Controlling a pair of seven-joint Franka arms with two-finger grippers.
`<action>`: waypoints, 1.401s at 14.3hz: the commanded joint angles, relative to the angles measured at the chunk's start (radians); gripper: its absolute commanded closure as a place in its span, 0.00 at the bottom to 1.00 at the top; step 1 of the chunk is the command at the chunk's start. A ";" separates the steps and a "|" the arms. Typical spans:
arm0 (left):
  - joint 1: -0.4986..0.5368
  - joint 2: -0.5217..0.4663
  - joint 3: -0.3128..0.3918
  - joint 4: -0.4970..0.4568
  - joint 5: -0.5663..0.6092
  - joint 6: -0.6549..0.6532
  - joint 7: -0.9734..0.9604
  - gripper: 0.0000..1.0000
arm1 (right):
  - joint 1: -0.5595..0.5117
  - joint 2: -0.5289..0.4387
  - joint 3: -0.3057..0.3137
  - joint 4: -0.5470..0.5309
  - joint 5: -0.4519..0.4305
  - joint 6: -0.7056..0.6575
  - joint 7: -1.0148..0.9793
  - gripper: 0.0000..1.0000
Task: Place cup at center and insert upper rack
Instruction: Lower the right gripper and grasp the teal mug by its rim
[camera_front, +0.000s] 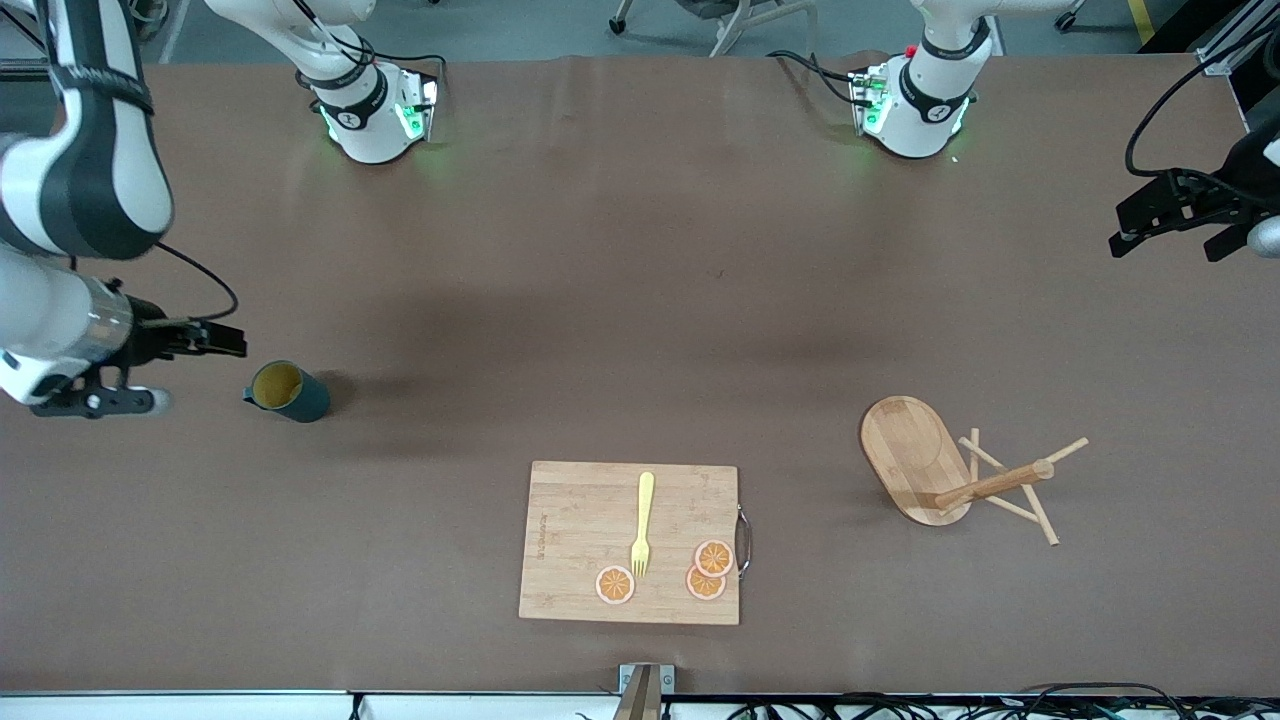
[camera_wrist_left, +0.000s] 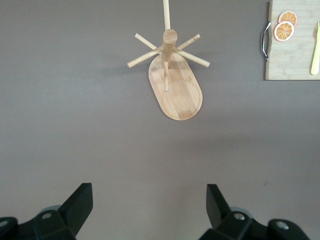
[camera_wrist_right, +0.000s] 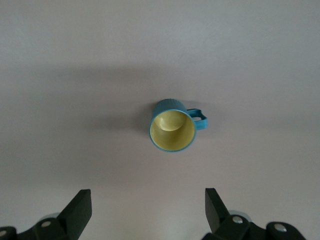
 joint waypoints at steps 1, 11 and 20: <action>0.002 0.001 -0.006 0.010 0.005 -0.005 -0.002 0.00 | 0.002 0.028 0.000 -0.066 -0.006 0.084 0.004 0.00; 0.001 0.001 -0.006 0.010 0.007 -0.005 -0.003 0.00 | -0.001 0.138 0.001 -0.238 0.001 0.356 0.007 0.00; -0.004 0.003 -0.007 0.012 0.010 -0.005 -0.003 0.00 | 0.032 0.178 0.000 -0.238 -0.001 0.373 0.130 0.25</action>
